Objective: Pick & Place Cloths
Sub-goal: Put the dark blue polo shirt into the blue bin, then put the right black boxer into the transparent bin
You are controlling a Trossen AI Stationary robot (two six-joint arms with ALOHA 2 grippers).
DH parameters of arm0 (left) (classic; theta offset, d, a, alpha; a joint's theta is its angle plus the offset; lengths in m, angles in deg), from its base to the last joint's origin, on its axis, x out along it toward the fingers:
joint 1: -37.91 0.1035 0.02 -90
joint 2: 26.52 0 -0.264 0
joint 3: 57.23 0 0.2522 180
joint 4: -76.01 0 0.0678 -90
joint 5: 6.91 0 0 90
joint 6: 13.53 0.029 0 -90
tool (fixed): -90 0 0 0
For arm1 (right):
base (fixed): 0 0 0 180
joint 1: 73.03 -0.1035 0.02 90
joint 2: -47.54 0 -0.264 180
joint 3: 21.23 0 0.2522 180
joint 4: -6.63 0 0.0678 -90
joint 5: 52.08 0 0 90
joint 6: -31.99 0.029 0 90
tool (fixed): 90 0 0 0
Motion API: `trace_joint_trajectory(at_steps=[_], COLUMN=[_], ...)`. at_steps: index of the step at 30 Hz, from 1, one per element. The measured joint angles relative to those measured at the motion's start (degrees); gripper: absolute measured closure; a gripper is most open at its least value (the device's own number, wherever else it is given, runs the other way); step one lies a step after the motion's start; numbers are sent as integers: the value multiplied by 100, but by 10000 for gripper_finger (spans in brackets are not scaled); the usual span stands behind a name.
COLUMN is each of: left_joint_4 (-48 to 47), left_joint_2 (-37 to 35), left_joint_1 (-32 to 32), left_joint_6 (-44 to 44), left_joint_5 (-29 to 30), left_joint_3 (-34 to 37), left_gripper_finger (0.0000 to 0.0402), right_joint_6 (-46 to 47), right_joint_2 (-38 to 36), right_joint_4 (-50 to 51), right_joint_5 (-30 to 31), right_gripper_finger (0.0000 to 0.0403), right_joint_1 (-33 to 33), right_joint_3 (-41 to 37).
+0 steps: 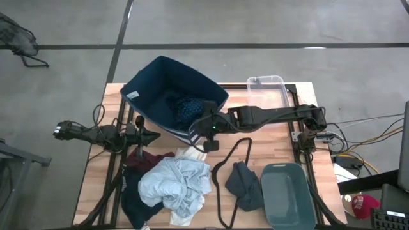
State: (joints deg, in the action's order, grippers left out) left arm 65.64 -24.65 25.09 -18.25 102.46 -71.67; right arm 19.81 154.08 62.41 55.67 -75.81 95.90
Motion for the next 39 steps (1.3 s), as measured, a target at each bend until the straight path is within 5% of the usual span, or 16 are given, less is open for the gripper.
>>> trace_joint_trajectory(at_steps=[18,25,39], left_joint_4=[-1,-1,1], left_joint_2=[0,1,0], left_joint_1=[2,2,7], left_joint_6=[-1,1,-2], left_joint_5=[0,2,0], left_joint_3=[1,1,-1], left_gripper_finger=[378,378,378], right_joint_6=[-1969,-1193,709], right_joint_2=[-30,-5,-113], right_joint_4=[568,549,871], right_joint_5=[1078,1488,1889], right_gripper_finger=[374,344,210], right_joint_1=[302,339,92], right_joint_3=[-12,-2,731])
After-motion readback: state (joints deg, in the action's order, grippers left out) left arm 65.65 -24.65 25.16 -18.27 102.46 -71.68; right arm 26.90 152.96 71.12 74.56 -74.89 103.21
